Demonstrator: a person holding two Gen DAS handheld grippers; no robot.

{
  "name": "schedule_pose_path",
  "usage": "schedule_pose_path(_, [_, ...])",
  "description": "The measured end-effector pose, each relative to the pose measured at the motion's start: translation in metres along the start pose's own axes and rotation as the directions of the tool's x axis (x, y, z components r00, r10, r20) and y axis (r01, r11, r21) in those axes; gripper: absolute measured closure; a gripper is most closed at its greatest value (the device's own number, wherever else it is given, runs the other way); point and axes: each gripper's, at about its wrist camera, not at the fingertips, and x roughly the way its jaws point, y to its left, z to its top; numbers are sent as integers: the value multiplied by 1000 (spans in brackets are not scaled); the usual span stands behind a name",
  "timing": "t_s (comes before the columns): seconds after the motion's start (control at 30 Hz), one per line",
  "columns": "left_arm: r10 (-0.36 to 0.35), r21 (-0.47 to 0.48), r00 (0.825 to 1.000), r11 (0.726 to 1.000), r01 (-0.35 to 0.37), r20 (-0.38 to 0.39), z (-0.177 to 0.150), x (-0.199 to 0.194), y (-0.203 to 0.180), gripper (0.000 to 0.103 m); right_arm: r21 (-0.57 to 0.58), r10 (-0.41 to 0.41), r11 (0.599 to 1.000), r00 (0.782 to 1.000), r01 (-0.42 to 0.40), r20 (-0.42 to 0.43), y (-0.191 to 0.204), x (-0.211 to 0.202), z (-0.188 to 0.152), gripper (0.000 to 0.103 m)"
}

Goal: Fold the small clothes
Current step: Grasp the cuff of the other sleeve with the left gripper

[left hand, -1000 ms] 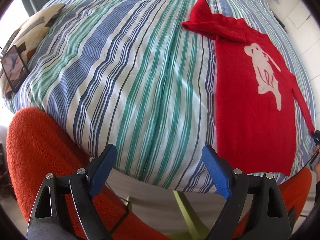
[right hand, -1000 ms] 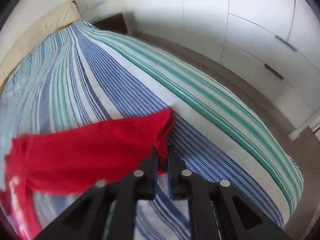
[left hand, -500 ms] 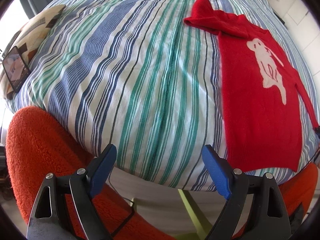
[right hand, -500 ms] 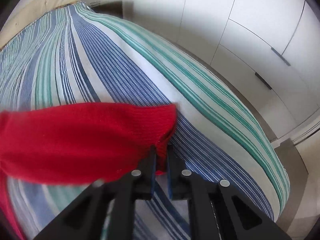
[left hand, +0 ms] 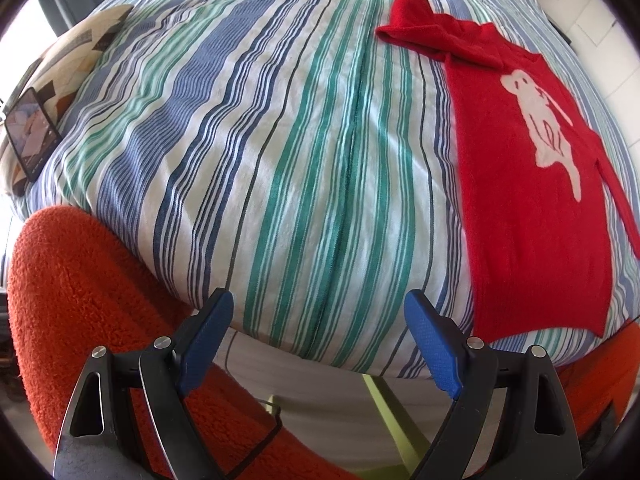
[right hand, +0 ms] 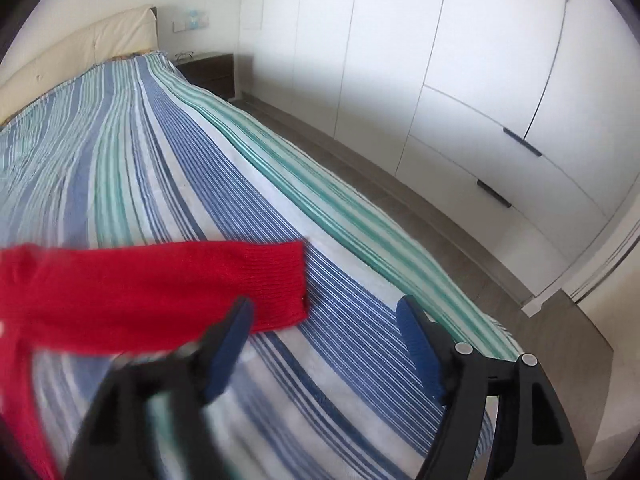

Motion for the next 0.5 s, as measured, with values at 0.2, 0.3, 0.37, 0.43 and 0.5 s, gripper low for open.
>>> schedule_pose_path(0.2, [-27, 27, 999, 999, 26, 34, 13, -5, 0, 14, -170, 177, 971, 984, -171, 22, 35, -73, -13, 23])
schedule_pose_path(0.3, [-89, 21, 993, 996, 87, 82, 36, -18, 2, 14, -273, 244, 933, 970, -234, 4, 52, -114, -47, 23])
schedule_pose_path(0.37, [-125, 35, 985, 992, 122, 118, 61, -29, -5, 14, -321, 288, 906, 958, -274, -7, 64, -137, -73, 23])
schedule_pose_path(0.43, [-168, 88, 972, 984, 155, 162, 91, -41, -19, 14, -351, 321, 886, 947, -304, -10, 73, -153, -96, 22])
schedule_pose_path(0.5, [-198, 160, 955, 973, 165, 219, 122, -52, -40, 12, -393, 330, 867, 944, -305, -3, 84, -162, -114, 22])
